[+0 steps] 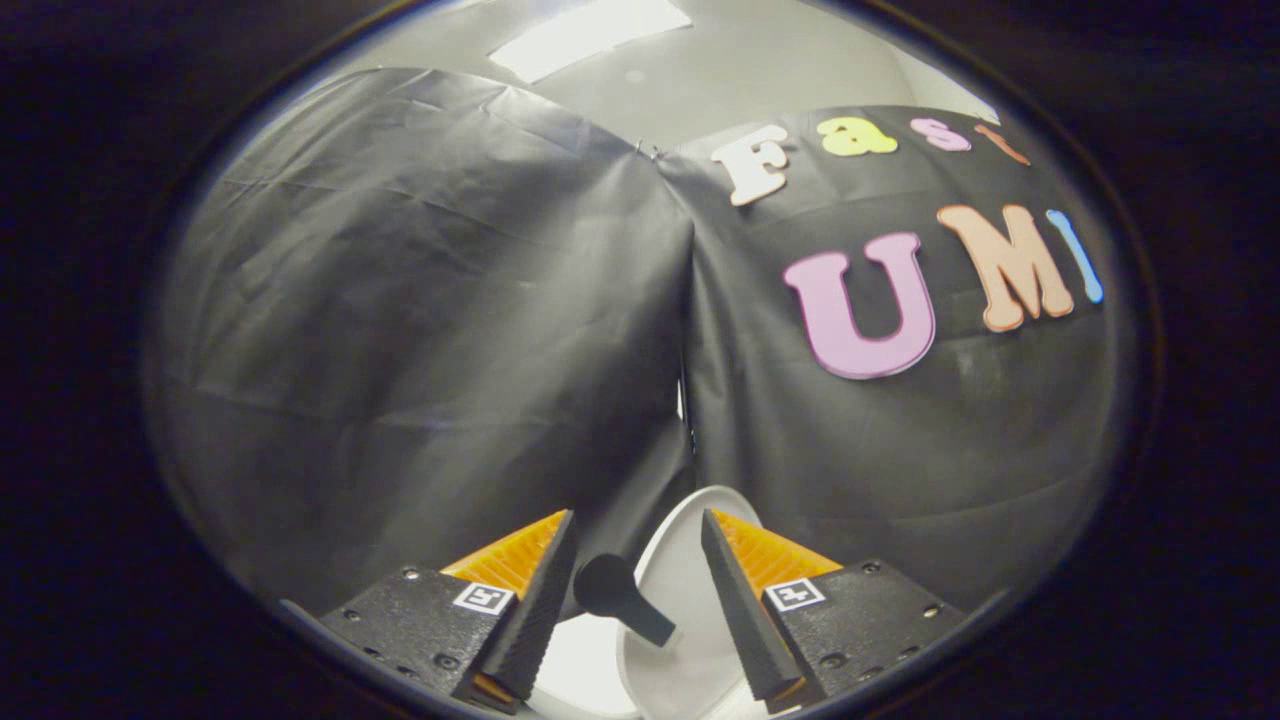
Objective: Open the toilet lid.
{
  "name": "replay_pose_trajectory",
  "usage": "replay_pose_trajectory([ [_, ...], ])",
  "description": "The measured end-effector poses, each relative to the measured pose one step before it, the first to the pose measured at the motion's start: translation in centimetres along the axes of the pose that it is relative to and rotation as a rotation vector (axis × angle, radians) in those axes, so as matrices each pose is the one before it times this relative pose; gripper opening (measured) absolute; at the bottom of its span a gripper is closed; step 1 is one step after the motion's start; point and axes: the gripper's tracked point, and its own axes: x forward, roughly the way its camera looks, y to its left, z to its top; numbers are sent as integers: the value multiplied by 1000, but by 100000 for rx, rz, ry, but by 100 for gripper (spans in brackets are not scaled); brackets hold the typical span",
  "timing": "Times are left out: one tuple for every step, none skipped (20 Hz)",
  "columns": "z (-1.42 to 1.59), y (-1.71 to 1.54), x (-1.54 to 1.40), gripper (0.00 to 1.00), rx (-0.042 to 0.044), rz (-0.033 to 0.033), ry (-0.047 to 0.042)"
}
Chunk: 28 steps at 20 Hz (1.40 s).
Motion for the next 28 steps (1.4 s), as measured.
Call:
replay_pose_trajectory([
  [1134, -645, -750, 77, -816, -1136, -2161],
  [1189, -1054, -977, 78, -1076, -1841, -2548],
  [1179, -1401, -887, 79, -1142, -2753, -2059],
  [851, -1652, -565, 80, -1118, -3259, -1257],
  [653, -1799, -736, 80, -968, -3540, -269],
  [450, -2101, -774, 80, -884, -4270, -287],
  [388, -2276, -900, 80, -512, -4504, 502],
  [118, -2147, -863, 80, -355, -4068, 491],
  [291, -2265, -1133, 80, -607, -4062, -359],
  [327, -2611, -1050, 80, -958, -4797, -529],
  [104, -2846, -1091, 80, -856, -5683, -427],
  [-385, -3276, -957, 80, -494, -6490, 466],
  [-269, -2457, -697, 80, -372, -4782, -145],
  [-328, -2546, -935, 80, -164, -4808, -325],
  [-463, -2513, -847, 80, 299, -4063, 624],
  [-659, -2152, -568, 79, 371, -3716, 662],
  [-311, -1999, -609, 79, 215, -3218, -133],
  [-414, -723, -1306, 79, 89, -2664, 163],
  [-279, -1492, -540, 79, -352, -2338, 177],
  [-441, -1373, -392, 79, -711, -2157, 378],
  [-263, -1229, -430, 78, -889, -1792, 146],
  [-329, -1051, -290, 78, -1048, -1545, 87],
  [-350, -831, -348, 78, -1082, -1039, 59],
  [-387, -883, -418, 79, -1206, -1729, -55],
  [-366, -1035, -349, 78, -887, -2564, -376],
  [-419, -964, -372, 78, -338, -2641, -609],
  [-191, -1017, -700, 79, 548, -3061, 212],
  [-125, -656, -851, 79, 1413, -2844, 4],
])
